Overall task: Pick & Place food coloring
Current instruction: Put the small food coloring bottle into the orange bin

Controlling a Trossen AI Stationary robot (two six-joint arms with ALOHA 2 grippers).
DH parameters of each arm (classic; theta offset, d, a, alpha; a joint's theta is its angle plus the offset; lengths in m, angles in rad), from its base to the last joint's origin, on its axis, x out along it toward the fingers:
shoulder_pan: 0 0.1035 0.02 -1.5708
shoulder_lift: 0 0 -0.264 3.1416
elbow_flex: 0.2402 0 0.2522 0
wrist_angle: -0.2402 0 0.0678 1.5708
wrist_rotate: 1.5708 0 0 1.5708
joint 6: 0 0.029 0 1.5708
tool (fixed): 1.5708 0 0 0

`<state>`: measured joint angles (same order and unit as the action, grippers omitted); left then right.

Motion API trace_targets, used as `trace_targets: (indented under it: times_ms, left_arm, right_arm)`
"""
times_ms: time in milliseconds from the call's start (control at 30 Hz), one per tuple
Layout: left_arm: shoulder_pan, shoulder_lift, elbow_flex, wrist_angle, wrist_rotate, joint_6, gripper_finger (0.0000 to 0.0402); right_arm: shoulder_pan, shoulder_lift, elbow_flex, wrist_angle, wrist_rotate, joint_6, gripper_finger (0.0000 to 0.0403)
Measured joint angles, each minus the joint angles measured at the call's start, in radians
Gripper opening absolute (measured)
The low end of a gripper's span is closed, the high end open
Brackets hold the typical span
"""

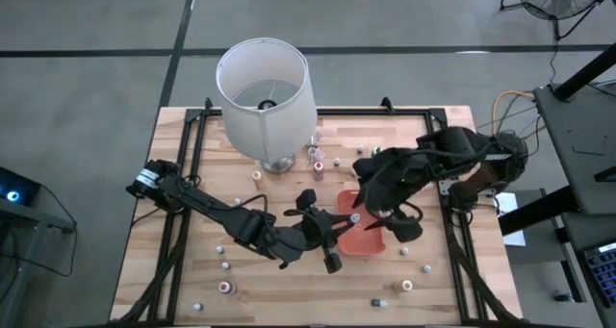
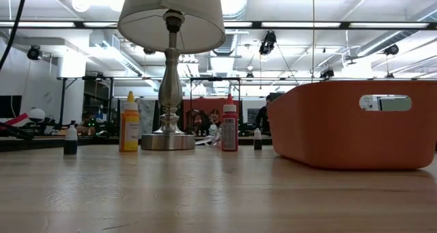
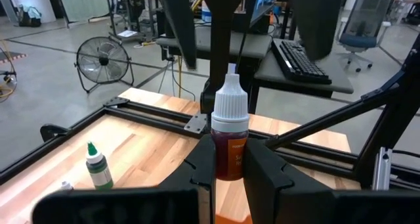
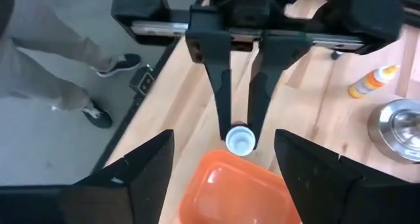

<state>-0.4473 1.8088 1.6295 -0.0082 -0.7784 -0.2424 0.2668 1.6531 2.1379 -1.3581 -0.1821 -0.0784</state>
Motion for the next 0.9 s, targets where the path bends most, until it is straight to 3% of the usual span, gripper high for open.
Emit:
trace_targets:
  times_ms: [900]
  left_arm:
    - [0.0,-0.02,0.0,0.008,-0.001,0.004,0.0028]
  right_arm:
    - [-0.001,0.003,-0.064,0.059,0.051,-0.012,0.0228]
